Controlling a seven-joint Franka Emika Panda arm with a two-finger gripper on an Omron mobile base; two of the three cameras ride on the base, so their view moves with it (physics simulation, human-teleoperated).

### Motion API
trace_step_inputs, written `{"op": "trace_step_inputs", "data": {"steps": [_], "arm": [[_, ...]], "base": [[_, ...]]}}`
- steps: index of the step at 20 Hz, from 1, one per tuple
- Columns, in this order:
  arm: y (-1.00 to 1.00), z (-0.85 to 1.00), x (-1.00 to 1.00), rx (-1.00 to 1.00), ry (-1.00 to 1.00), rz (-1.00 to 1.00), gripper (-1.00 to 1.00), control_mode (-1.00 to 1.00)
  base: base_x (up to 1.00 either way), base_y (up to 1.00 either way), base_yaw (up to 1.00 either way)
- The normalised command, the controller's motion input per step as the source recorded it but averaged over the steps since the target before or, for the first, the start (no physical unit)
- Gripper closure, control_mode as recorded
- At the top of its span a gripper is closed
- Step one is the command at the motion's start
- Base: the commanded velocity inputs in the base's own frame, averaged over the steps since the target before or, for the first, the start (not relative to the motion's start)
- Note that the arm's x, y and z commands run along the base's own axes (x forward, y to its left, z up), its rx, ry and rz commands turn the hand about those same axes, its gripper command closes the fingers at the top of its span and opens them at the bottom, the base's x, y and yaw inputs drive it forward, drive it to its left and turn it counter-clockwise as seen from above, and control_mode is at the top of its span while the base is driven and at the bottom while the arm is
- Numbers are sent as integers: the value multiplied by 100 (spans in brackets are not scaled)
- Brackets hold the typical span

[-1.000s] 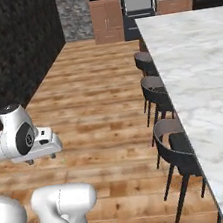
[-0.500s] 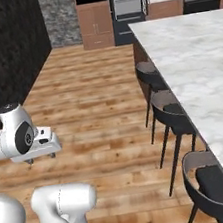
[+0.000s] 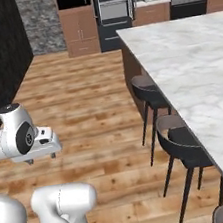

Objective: Gather the mushroom and lime from the fridge and place them on a tray on the dining counter. Then gather the chicken drumsticks from the fridge and place them on the other tray.

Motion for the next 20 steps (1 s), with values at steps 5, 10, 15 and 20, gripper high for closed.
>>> {"op": "trace_step_inputs", "data": {"steps": [5, 10, 15, 20], "arm": [[0, 0, 0, 0, 0, 0, -100, 100], [0, 0, 0, 0, 0, 0, -100, 100], [0, 0, 0, 0, 0, 0, -100, 100], [0, 0, 0, 0, 0, 0, -100, 100]], "base": [[100, 53, -15], [100, 49, -14], [100, 52, -18], [100, 53, -18]]}}
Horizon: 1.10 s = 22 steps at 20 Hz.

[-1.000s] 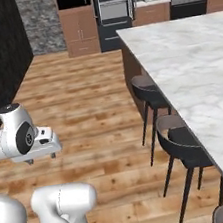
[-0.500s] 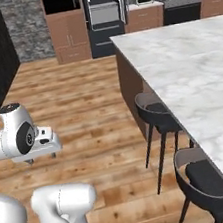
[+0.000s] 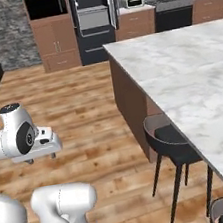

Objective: Gather the mushroom and lime from the fridge and place them on a tray on the dining counter. Then gather the chicken drumsticks from the fridge and place them on the other tray.

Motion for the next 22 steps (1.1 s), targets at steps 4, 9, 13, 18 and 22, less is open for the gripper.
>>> {"op": "trace_step_inputs", "data": {"steps": [4, 9, 13, 18, 22], "arm": [[0, 0, 0, 0, 0, 0, -100, 100], [0, 0, 0, 0, 0, 0, -100, 100], [0, 0, 0, 0, 0, 0, -100, 100], [0, 0, 0, 0, 0, 0, -100, 100], [0, 0, 0, 0, 0, 0, -100, 100]], "base": [[100, 56, -18], [100, 58, -17], [100, 59, -17], [100, 61, -17], [100, 62, -17]]}}
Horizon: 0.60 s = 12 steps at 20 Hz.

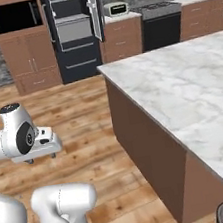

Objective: Gather the mushroom and lime from the fridge and place them on a tray on the dining counter. Then gather the chicken drumsticks from the fridge and place them on the other tray.

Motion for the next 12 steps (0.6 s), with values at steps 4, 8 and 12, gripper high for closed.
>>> {"op": "trace_step_inputs", "data": {"steps": [4, 8, 12], "arm": [[0, 0, 0, 0, 0, 0, -100, 100], [0, 0, 0, 0, 0, 0, -100, 100], [0, 0, 0, 0, 0, 0, -100, 100]], "base": [[100, 60, -16], [100, 57, -15], [100, 57, -15]]}}
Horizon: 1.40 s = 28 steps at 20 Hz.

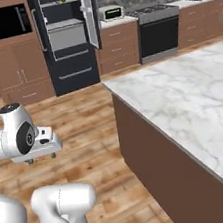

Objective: Gather the mushroom and lime from the fridge and place them on a tray on the dining counter. Then gather the chicken drumsticks from the fridge and place them on the other tray.

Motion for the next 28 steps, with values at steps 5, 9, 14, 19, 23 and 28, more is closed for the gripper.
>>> {"op": "trace_step_inputs", "data": {"steps": [5, 9, 14, 19, 23, 28], "arm": [[0, 0, 0, 0, 0, 0, -100, 100], [0, 0, 0, 0, 0, 0, -100, 100], [0, 0, 0, 0, 0, 0, -100, 100], [0, 0, 0, 0, 0, 0, -100, 100], [0, 0, 0, 0, 0, 0, -100, 100], [0, 0, 0, 0, 0, 0, -100, 100]], "base": [[100, 51, -14], [100, 42, -10], [100, 33, -7], [100, 17, -2], [100, 4, -2], [100, 3, -4]]}}
